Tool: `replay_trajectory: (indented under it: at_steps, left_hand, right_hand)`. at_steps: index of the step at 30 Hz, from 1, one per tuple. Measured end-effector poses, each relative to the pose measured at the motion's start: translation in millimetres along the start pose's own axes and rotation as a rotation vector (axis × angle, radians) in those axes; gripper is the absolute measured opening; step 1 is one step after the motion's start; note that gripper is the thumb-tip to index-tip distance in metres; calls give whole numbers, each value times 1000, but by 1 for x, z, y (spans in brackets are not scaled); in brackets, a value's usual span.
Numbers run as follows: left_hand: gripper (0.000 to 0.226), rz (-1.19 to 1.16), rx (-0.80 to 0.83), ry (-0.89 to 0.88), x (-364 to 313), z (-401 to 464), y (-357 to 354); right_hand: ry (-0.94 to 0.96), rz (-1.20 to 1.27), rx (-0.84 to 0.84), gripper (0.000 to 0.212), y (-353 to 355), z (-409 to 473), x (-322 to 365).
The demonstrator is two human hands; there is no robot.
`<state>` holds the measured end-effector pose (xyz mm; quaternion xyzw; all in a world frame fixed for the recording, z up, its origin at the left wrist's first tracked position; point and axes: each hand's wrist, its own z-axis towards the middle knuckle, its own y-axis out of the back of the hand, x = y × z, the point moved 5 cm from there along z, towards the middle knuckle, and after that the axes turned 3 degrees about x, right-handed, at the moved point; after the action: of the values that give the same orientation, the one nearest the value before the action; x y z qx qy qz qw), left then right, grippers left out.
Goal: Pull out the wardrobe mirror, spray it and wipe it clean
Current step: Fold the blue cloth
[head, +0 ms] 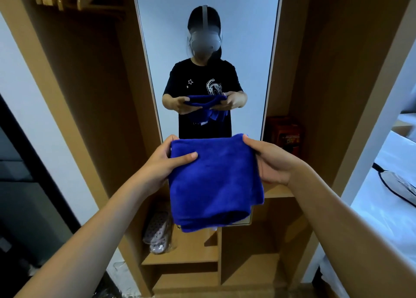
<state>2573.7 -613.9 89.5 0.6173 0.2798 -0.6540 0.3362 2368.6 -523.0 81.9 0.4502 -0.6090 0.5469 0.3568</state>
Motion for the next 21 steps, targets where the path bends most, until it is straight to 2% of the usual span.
replay_trajectory:
  at_steps: [5, 8, 10, 13, 15, 17, 19, 21]
  left_hand:
    - [42, -202, -88, 72, -5, 0, -9]
    - [60, -319, -67, 101, -6, 1, -12]
    - [62, -364, -11, 108, -7, -1, -13]
    - [56, -269, 36, 113, -10, 0, -9]
    - [50, -215, 5, 101, -15, 1, -6]
    - [47, -152, -65, 60, -22, 4, -5]
    - [46, -43, -139, -18, -30, 6, -9]
    - [46, 207, -214, -157, -38, 7, -20]
  right_hand:
    - [-6, 313, -4, 55, 4, 0, -18]
    - [14, 359, 3, 55, 4, 1, -21]
    - [17, 350, -16, 50, 8, 4, -24]
    - [12, 339, -3, 56, 15, 8, -28]
    - [-10, 280, -15, 56, 16, 11, -31]
    - [-31, 165, -81, 54, 13, 18, -36]
    - [-77, 59, -210, 64, 9, 27, -49]
    - [-81, 62, -322, 66, -5, 33, -59]
